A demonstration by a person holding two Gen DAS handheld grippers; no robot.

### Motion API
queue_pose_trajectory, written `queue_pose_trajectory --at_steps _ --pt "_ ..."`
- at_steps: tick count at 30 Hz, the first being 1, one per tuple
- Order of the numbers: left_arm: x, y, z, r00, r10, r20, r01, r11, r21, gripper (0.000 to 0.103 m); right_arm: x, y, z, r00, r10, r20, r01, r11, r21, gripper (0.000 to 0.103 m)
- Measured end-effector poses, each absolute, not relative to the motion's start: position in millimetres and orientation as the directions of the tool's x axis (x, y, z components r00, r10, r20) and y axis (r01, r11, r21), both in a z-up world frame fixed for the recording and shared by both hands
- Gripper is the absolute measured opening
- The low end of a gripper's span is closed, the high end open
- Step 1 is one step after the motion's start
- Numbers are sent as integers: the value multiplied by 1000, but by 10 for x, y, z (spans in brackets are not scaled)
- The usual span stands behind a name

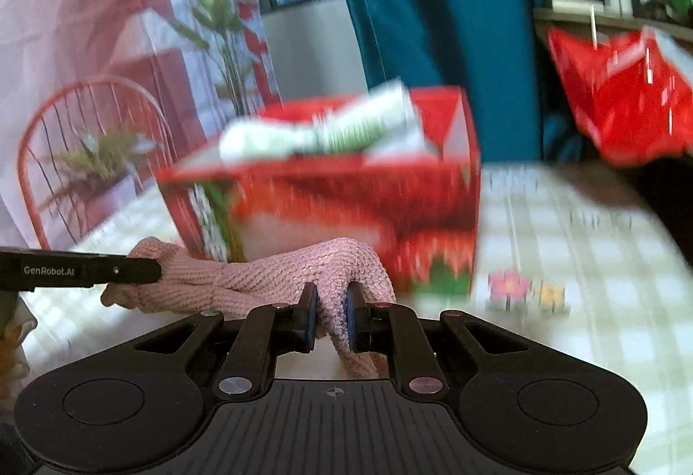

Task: Organize soft objects
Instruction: 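Lift the pink cloth with the left tool and release it into the box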

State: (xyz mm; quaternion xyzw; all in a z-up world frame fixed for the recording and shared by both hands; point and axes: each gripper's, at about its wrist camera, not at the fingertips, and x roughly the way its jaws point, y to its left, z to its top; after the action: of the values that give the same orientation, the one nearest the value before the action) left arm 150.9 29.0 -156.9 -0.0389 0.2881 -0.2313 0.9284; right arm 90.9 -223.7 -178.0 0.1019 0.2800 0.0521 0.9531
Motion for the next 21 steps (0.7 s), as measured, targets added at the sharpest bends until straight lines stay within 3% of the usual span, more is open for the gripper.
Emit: queue_pose_trajectory --at_steps 6,10,21 --pt "1709 185 -1091 780 -443 -442 412 895 -171 15 1154 -2345 -1223 898 146 -414 -78 981 177 12" --pt "1986 -8 -992 785 -418 -457 407 905 -129 15 1423 -2357 -1011 916 121 -383 -73 988 138 12" --pt "2969 -335 -1445 656 -305 -691 340 936 -91 16 2339 -2375 -1352 801 81 -593 4 990 140 13"
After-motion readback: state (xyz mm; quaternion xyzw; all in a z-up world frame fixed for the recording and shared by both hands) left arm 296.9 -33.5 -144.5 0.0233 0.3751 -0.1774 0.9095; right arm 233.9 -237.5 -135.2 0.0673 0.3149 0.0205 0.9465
